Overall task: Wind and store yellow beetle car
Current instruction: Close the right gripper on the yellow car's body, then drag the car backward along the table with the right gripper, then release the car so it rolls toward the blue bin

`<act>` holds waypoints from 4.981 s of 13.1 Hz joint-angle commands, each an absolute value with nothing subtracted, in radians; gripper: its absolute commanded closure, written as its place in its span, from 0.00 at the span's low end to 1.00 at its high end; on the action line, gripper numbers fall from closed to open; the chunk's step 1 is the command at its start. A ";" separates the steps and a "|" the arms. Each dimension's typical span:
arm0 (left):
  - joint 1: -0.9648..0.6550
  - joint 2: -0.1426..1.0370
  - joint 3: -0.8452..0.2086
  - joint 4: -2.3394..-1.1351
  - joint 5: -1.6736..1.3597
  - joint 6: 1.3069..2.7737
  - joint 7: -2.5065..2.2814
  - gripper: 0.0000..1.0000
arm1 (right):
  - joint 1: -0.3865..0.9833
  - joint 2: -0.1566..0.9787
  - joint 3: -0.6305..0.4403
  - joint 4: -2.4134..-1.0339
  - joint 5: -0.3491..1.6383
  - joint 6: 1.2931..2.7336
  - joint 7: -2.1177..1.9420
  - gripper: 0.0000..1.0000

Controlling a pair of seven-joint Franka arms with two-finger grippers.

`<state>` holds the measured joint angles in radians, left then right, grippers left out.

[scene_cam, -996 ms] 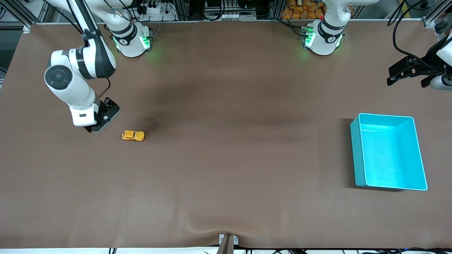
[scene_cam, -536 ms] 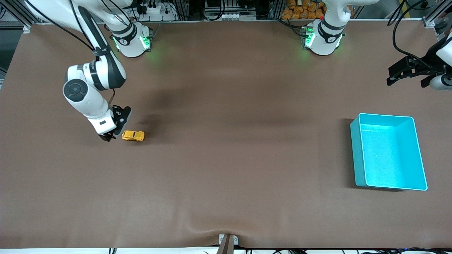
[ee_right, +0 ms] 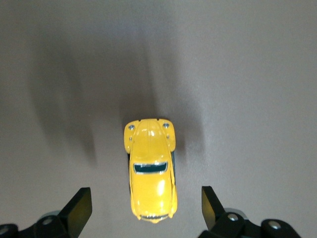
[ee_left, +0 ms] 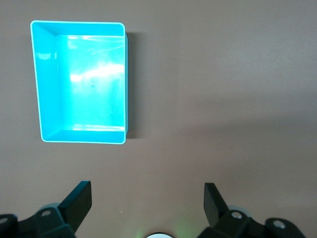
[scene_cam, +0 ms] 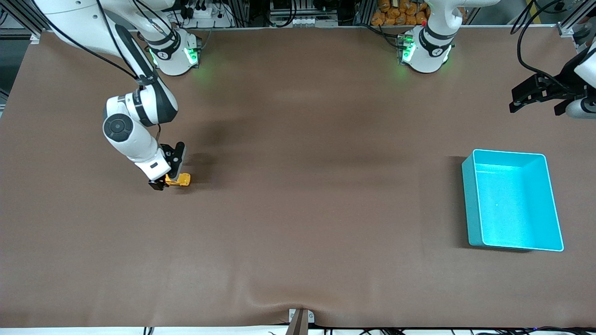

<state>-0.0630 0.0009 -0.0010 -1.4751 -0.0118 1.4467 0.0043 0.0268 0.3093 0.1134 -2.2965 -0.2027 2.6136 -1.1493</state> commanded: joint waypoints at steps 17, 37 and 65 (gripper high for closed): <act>-0.064 0.003 -0.002 -1.463 0.006 1.443 0.018 0.00 | 0.037 0.403 0.101 -2.269 -0.221 2.688 -1.173 0.98; -0.060 0.003 -0.002 -1.463 0.008 1.443 0.020 0.00 | -0.470 0.534 0.095 -2.171 -0.233 2.698 -1.666 0.96; -0.057 0.003 -0.002 -1.463 0.008 1.443 0.020 0.00 | -0.608 0.585 0.126 -1.520 -0.066 1.852 -1.807 0.00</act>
